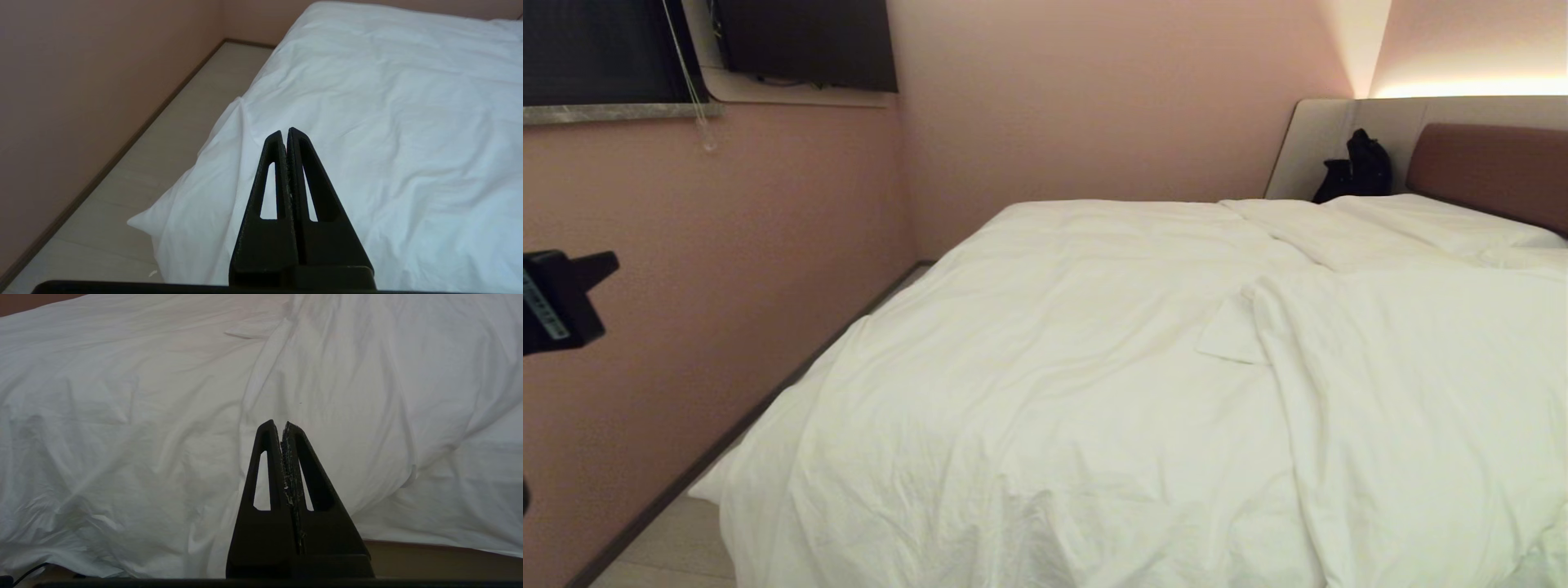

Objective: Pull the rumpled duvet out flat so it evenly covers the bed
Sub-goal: Hold the folded corner of the quilt

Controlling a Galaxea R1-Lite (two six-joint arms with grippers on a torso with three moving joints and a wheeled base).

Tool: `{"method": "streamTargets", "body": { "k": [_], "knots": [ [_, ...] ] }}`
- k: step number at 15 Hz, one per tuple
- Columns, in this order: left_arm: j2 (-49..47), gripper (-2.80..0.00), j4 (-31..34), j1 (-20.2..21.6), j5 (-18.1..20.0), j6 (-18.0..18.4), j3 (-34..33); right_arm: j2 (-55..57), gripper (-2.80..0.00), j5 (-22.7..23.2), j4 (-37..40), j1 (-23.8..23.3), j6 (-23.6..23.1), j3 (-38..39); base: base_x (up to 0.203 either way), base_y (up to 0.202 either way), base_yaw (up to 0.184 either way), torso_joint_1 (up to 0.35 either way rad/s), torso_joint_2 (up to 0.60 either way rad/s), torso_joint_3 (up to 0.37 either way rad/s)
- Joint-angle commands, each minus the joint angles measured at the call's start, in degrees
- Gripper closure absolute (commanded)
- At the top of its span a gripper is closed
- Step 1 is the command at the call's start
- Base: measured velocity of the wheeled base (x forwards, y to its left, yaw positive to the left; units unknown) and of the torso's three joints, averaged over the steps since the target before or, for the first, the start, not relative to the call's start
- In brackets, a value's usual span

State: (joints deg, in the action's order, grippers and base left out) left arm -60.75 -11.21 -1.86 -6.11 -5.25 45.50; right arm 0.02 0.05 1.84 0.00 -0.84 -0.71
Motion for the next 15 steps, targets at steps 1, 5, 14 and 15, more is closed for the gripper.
{"method": "streamTargets", "body": {
  "k": [1,5,14,15],
  "knots": [
    [9.50,0.00,3.88,0.01,0.16,0.17,-0.70,-0.02,0.00,-0.02,0.00,0.00,-0.04,0.00,0.000,0.000,0.000,0.000,0.00,0.000],
    [21.25,0.00,10.95,-0.01,0.52,2.61,-3.34,-0.02,0.00,-0.05,0.00,0.00,-0.04,0.00,0.000,0.000,0.000,0.000,0.00,0.000],
    [41.55,0.00,14.32,2.42,0.93,6.75,-15.00,-0.02,0.00,0.04,0.00,0.00,-0.04,0.00,0.000,0.000,0.000,0.000,0.00,0.000],
    [42.41,0.00,14.20,2.74,1.43,6.91,-16.01,-0.02,0.00,0.04,0.00,0.00,-0.04,0.00,0.000,0.000,0.000,0.000,0.00,0.000]
  ]
}}
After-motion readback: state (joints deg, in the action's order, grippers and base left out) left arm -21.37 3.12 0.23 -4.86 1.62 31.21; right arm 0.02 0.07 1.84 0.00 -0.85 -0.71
